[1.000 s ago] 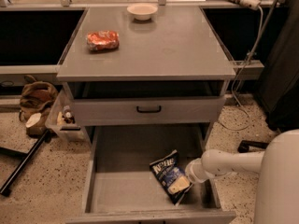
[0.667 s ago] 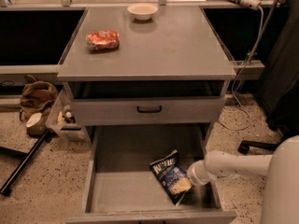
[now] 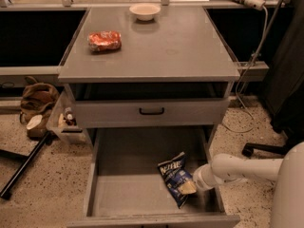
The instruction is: Pick blue chip bag from middle drawer and place on counter
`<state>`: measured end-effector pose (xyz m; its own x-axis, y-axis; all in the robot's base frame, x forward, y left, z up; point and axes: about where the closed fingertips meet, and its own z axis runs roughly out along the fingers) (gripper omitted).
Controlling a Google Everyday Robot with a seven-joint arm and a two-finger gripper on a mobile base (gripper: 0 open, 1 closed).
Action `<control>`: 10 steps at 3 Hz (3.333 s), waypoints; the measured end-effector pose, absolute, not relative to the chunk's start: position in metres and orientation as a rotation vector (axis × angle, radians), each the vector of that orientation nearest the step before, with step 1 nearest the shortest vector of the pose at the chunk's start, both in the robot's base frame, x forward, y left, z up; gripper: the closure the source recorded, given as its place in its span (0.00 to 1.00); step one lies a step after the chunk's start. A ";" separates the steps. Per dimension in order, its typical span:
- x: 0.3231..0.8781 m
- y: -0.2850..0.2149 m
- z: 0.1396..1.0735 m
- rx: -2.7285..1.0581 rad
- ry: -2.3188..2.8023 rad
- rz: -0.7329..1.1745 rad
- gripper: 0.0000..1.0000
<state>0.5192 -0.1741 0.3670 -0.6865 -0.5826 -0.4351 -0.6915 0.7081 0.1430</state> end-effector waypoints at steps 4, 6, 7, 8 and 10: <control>0.459 -0.254 0.673 -1.091 2.440 0.208 1.00; 0.462 -0.258 0.687 -1.120 2.433 0.204 1.00; 0.465 -0.270 0.762 -1.162 2.341 0.192 1.00; 0.481 -0.245 0.854 -1.311 2.182 0.218 1.00; 0.578 -0.157 0.964 -1.441 1.879 0.168 1.00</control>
Offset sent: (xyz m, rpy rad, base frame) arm -0.0689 -0.1108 0.2491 -0.1357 -0.0882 -0.0323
